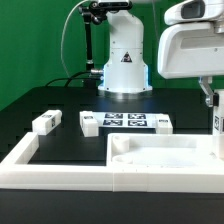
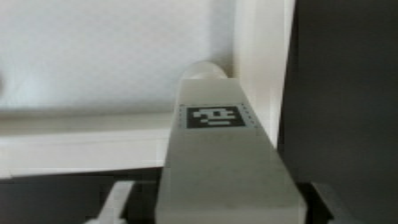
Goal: Assemble desk
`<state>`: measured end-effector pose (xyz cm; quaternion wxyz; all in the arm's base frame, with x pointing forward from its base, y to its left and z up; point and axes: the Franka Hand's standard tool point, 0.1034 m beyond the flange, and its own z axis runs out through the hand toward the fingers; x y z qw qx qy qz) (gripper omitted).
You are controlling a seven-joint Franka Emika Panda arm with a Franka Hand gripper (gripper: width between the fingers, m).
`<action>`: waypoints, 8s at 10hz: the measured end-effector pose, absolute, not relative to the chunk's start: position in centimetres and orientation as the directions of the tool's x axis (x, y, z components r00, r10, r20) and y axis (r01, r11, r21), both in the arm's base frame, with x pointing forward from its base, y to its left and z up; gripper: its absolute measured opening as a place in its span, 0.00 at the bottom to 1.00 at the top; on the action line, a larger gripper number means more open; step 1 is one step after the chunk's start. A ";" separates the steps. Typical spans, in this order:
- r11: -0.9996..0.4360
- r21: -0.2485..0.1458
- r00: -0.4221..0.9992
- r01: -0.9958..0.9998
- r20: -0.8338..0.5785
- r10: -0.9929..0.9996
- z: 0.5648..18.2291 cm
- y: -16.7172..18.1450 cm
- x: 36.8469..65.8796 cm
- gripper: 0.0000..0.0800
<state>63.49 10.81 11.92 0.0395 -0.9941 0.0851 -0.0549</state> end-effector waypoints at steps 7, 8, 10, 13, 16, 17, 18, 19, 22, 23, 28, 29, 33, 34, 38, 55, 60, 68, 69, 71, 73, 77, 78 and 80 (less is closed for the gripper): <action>-0.544 -0.147 0.551 -0.826 -0.010 -0.834 11.8 10.8 63.3 0.36; -0.508 -0.148 0.516 -0.849 -0.019 -0.856 11.8 10.8 63.3 0.36; -0.534 -0.150 0.542 -0.832 -0.015 -0.840 11.7 10.8 63.3 0.37; -0.696 -0.122 0.702 -0.708 -0.010 -0.712 12.0 11.2 63.3 0.75; -0.860 -0.122 0.864 -0.496 0.024 -0.502 12.0 11.1 63.3 0.81; -0.890 -0.120 0.895 -0.439 0.032 -0.446 12.0 11.1 63.3 0.81; -0.952 -0.100 0.954 -0.290 0.047 -0.296 12.0 11.1 63.2 0.81; -0.975 -0.095 0.977 -0.201 0.056 -0.207 12.0 11.1 63.3 0.81; -0.986 -0.057 0.985 0.156 0.085 0.150 11.9 10.8 63.6 0.81; -0.972 -0.048 0.970 0.232 0.089 0.227 11.9 10.6 63.6 0.81; -0.948 -0.032 0.945 0.316 0.093 0.312 11.9 10.5 63.6 0.49; -0.955 -0.035 0.952 0.296 0.092 0.292 11.9 10.5 63.6 0.49; -0.991 -0.054 0.989 0.126 0.086 0.121 11.9 10.7 63.6 0.36; -0.997 -0.063 0.996 0.033 0.084 0.028 11.8 10.8 63.6 0.36; -0.887 -0.111 0.888 -0.448 0.062 -0.456 11.7 10.9 63.4 0.36; -0.999 -0.046 0.997 0.000 0.080 -0.004 11.8 11.1 63.3 0.81; -0.939 -0.009 0.935 0.344 0.091 0.342 11.9 10.8 63.4 0.81; -0.995 -0.040 0.993 0.087 0.083 0.084 11.8 11.1 63.3 0.36; -0.998 -0.049 0.996 -0.036 0.078 -0.040 11.7 11.2 63.2 0.36; -0.964 -0.069 0.962 -0.257 0.077 -0.262 11.7 11.3 63.2 0.36; -0.864 -0.088 0.864 -0.495 0.059 -0.501 11.6 11.5 63.1 0.36; -0.594 -0.113 0.597 -0.796 0.007 -0.802 11.6 11.7 63.0 0.36; -0.565 -0.116 0.569 -0.817 -0.001 -0.822 11.6 11.7 63.0 0.36; -0.615 -0.114 0.619 -0.780 0.004 -0.785 11.6 11.7 63.0 0.44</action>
Offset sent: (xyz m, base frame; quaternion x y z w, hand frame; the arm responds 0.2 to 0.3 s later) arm -0.0094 0.0043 -0.0082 -0.0062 -0.0005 0.2738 0.9618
